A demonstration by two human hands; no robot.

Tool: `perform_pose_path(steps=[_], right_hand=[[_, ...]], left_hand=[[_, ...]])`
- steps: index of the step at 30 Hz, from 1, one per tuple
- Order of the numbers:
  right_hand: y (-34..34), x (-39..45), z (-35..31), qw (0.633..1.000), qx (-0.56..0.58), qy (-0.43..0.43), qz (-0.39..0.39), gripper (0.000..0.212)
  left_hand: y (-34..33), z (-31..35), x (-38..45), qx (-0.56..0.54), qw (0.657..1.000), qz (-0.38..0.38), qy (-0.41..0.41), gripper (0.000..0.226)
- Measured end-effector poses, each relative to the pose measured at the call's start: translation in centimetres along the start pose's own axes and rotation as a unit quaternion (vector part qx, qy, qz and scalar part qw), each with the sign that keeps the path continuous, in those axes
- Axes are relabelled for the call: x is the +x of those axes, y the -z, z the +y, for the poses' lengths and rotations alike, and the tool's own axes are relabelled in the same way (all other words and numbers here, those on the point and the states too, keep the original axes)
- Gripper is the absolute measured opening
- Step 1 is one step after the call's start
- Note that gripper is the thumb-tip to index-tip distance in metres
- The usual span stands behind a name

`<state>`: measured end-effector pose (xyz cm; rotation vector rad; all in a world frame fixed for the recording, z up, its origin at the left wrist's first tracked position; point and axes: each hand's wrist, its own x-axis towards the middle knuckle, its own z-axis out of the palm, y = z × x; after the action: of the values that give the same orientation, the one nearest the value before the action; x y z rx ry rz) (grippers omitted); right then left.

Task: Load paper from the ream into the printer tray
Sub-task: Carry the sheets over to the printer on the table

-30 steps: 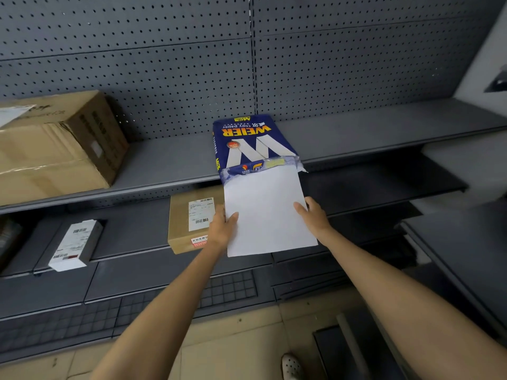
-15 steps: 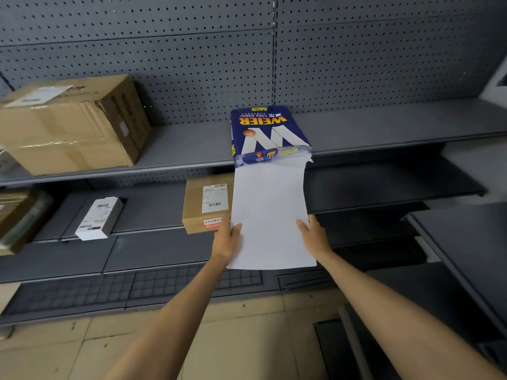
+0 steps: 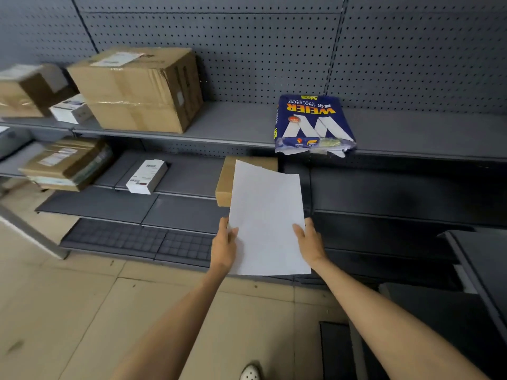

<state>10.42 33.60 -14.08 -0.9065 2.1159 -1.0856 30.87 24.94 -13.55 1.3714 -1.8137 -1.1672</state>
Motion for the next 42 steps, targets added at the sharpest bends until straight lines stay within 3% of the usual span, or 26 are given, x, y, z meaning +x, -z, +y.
perform_pose_path(steps=[9,14,21,23,25,30,33,42], right_hand=[[-6.1,-1.2,-4.6,0.992,0.033,0.079,-0.096,0.026],[-10.1,-2.3,-8.2,0.977,0.044,0.151,-0.142,0.034],[-16.2,-4.1,-13.1,0.951,0.052,0.224,-0.208,0.003],[-18.0,-4.6,-14.6,0.942,0.039,0.245,-0.224,0.007],[-20.0,-5.2,-16.2,0.935,0.038,0.259,-0.240,0.013],[-25.9,-6.7,-21.4,0.925,0.049,0.265,-0.267,0.004],[-30.1,-8.0,-25.2,0.917,0.029,0.286,-0.278,0.018],[-43.0,-13.8,-33.9,0.880,0.066,0.336,-0.328,0.011]], left_hand=[[6.0,-2.2,-4.0,-0.070,0.985,0.153,0.031,0.022],[9.8,-3.7,-5.9,-0.098,0.967,0.232,0.029,0.007],[16.0,-6.5,-7.7,-0.126,0.937,0.325,0.020,0.008],[17.8,-7.0,-7.9,-0.143,0.926,0.348,0.017,0.006],[19.9,-7.5,-8.0,-0.158,0.916,0.368,0.023,0.007],[26.8,-9.6,-7.7,-0.189,0.902,0.389,0.026,0.015],[31.8,-11.2,-7.4,-0.182,0.891,0.415,0.033,0.021],[45.8,-16.0,-9.4,-0.205,0.854,0.476,0.044,0.011]])
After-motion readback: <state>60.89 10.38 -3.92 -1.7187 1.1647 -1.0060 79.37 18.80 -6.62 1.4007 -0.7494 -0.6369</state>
